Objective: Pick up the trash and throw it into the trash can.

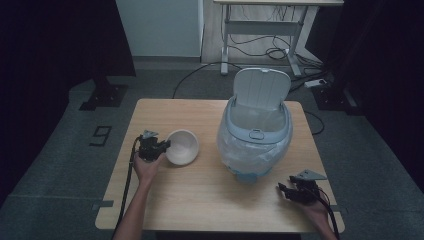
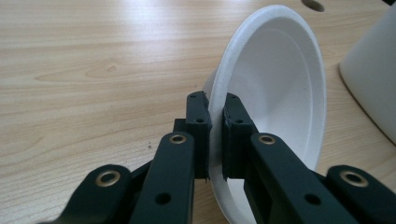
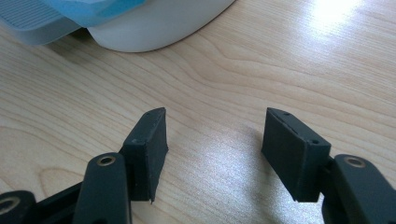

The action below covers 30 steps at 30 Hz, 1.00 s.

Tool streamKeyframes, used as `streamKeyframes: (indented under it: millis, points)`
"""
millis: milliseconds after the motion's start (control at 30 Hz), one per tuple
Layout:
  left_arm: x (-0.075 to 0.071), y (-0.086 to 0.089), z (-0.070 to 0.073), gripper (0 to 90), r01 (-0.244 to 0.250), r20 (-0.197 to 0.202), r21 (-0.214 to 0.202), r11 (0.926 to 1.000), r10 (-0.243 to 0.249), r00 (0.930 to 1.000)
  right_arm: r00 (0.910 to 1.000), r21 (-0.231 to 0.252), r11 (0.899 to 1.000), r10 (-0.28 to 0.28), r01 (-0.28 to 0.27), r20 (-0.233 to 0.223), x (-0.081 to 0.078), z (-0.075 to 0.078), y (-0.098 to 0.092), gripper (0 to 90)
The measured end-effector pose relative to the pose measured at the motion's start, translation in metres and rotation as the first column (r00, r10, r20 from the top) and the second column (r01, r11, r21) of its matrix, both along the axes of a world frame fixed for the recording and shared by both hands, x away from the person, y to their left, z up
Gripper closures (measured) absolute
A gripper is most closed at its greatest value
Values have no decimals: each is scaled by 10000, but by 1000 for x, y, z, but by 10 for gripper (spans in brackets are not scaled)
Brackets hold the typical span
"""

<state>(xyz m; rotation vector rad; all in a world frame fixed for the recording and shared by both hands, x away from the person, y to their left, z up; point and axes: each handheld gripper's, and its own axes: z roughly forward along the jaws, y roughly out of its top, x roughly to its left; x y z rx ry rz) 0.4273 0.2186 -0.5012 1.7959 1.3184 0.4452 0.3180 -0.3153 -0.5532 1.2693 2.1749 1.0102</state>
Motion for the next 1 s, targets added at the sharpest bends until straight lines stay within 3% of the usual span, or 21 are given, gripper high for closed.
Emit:
streamKeyframes:
  millis: [300, 467, 533, 633, 733, 1000]
  points:
    - [-11, -2, 14, 832, 312, 471, -2, 9995, -311, 9984, 10000, -2, 10000, -14, 14, -4, 0, 0, 0, 398]
    - [-17, -4, 30, 832, 744, 860, -54, 9972, -736, 9936, 10000, 17, 10000, -23, 23, -23, 0, 0, 0, 398]
    - [-22, -8, 45, 832, 996, 1184, 42, 9950, -994, 9880, 10000, 29, 10000, -32, 32, -39, 0, 0, 0, 398]
    - [-25, -10, 54, 832, 1177, 1368, -22, 9930, -1163, 9838, 10000, 30, 10000, -41, 41, -42, 0, 0, 0, 397]
    - [-31, -17, 70, 832, 1521, 1751, -66, 9883, -1486, 9733, 10000, 25, 10000, -52, 53, -40, 0, 0, 0, 397]
    - [-41, -28, 93, 832, 1969, 2310, -64, 9804, -1901, 9542, 10000, 39, 10000, -40, 40, -37, 0, 0, 0, 397]
